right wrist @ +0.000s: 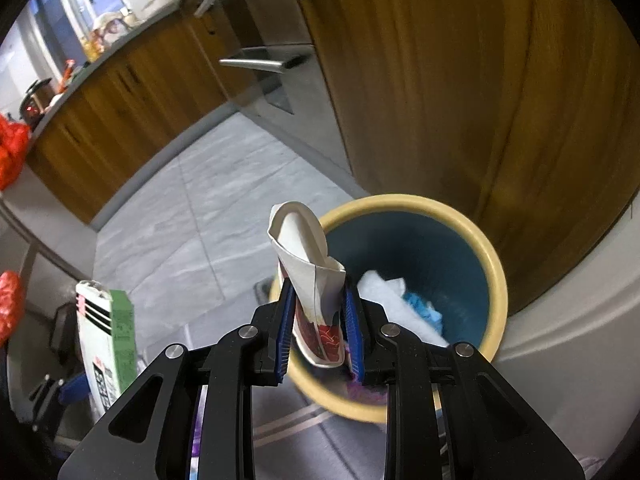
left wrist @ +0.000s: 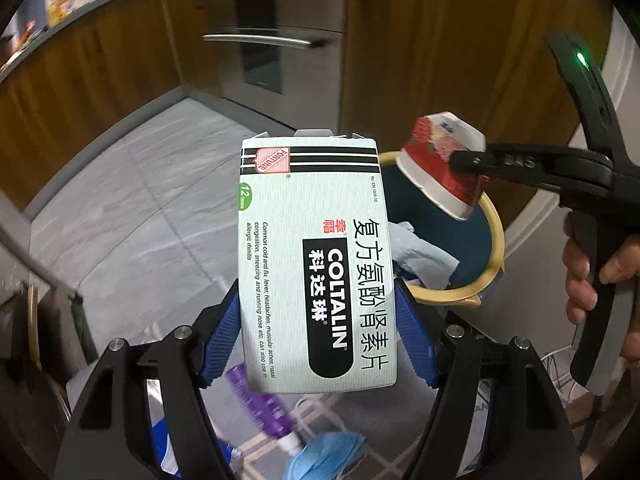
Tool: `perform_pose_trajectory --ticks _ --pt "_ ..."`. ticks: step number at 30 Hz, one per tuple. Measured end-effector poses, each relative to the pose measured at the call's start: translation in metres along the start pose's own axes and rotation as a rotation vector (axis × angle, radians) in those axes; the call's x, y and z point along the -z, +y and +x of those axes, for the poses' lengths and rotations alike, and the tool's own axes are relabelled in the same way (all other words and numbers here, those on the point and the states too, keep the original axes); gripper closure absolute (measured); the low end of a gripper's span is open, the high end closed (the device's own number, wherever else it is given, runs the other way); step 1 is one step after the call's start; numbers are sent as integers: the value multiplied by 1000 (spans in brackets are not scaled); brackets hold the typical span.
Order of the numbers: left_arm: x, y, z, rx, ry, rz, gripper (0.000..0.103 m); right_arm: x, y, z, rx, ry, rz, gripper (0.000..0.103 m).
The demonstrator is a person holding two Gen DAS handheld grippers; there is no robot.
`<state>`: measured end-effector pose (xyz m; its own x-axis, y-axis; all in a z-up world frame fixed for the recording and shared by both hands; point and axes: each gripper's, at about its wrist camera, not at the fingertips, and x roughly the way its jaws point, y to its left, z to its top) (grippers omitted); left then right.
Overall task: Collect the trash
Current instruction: 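Carry the paper cup and COLTALIN box over the teal bin with both grippers, then open both grippers over the teal bin to drop cup and box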
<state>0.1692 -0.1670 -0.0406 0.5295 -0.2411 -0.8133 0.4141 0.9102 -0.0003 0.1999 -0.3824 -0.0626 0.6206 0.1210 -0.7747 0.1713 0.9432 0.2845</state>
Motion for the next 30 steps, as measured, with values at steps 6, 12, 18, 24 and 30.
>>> perform_pose_trajectory --ticks 6,12,18,24,30 --pt "-16 -25 30 39 48 56 32 -6 -10 11 83 6 -53 78" --pt "-26 -38 51 46 71 101 32 -12 -21 20 86 17 -67 78" --pt "-31 -47 64 61 79 118 32 -16 -33 29 87 45 -37 78" --pt "-27 -52 83 76 116 109 32 -14 -44 36 88 81 23 78" --pt "-26 -61 99 67 151 118 32 -14 -47 41 92 99 45 77"
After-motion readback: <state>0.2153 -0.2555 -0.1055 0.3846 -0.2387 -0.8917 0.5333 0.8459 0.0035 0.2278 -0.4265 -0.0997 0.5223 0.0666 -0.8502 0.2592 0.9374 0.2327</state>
